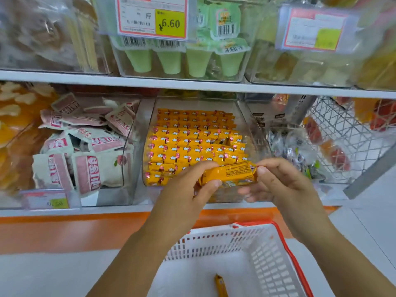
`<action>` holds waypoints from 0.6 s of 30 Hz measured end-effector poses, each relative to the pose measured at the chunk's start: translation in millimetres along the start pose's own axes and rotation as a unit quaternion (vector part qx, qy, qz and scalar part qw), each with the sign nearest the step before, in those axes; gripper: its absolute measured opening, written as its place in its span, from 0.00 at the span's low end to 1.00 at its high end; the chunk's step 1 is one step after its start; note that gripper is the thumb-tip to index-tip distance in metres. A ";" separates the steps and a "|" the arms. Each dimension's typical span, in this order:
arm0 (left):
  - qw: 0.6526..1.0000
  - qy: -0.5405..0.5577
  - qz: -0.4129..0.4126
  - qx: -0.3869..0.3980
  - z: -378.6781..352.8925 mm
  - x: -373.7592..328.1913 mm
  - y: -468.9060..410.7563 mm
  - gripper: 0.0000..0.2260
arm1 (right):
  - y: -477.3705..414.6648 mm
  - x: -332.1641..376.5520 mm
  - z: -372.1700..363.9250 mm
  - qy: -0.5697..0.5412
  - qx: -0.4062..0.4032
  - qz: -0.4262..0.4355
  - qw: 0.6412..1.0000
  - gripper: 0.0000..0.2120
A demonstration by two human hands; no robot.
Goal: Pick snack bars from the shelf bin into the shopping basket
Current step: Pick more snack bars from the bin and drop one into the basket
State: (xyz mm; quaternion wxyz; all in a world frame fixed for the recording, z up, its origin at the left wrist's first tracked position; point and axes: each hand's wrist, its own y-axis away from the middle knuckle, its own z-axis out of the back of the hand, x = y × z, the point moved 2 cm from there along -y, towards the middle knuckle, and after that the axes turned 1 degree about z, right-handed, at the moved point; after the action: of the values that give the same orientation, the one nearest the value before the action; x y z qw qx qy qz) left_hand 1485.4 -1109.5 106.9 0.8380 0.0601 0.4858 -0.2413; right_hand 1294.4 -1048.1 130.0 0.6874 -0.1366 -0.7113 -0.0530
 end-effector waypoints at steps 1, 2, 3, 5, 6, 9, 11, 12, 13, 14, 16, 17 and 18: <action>1.000 0.006 0.004 0.002 -0.4 -1.1 5.4 0.11 | 5.2 -0.9 -0.5 -0.008 0.005 -0.012 1.000 0.10; 1.000 0.017 0.009 0.003 -1.0 -3.4 10.8 0.12 | 10.3 -1.2 -1.1 -0.016 0.012 -0.022 1.000 0.15; 0.999 0.035 0.020 0.001 -1.9 -6.2 16.5 0.13 | 14.7 -2.5 -1.3 -0.019 0.018 -0.030 0.999 0.22; 0.992 0.109 0.057 -0.017 -3.3 -13.7 27.8 0.14 | 23.3 -3.8 -0.4 -0.029 0.020 -0.044 0.998 0.31; 0.983 0.160 0.081 -0.028 -3.4 -17.1 32.9 0.15 | 27.3 -4.0 0.9 -0.044 0.021 -0.051 0.997 0.33; 0.946 0.287 0.143 -0.044 -1.0 -21.2 45.5 0.11 | 38.2 -1.0 3.6 -0.117 0.046 -0.073 0.989 0.26; 0.924 0.343 0.165 -0.042 2.7 -19.3 51.3 0.10 | 44.6 1.8 4.4 -0.156 0.067 -0.093 0.981 0.18; 0.914 0.368 0.169 -0.037 4.0 -18.1 53.4 0.11 | 46.9 2.7 4.6 -0.166 0.072 -0.104 0.978 0.17; 0.907 0.385 0.171 -0.030 4.8 -16.7 54.8 0.11 | 48.1 2.3 4.6 -0.166 0.076 -0.113 0.977 0.17; 0.903 0.393 0.174 -0.022 5.4 -15.9 55.6 0.12 | 48.0 1.1 4.9 -0.160 0.079 -0.120 0.977 0.17; 0.901 0.394 0.180 -0.018 6.9 -12.2 55.0 0.12 | 45.1 -0.5 4.5 -0.149 0.083 -0.127 0.977 0.17; 0.900 0.395 0.183 -0.019 7.8 -9.0 52.6 0.12 | 42.3 -1.8 4.0 -0.150 0.084 -0.130 0.977 0.15; 0.899 0.398 0.184 -0.020 9.4 -8.2 51.4 0.12 | 41.1 -2.1 3.1 -0.154 0.082 -0.132 0.976 0.13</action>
State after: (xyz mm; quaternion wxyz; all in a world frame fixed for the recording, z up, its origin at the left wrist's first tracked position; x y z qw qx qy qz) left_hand 1513.2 -1064.8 111.8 0.6051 0.2223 0.7639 -0.0291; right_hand 1302.5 -1008.2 123.1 0.5653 0.0086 -0.8224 -0.0630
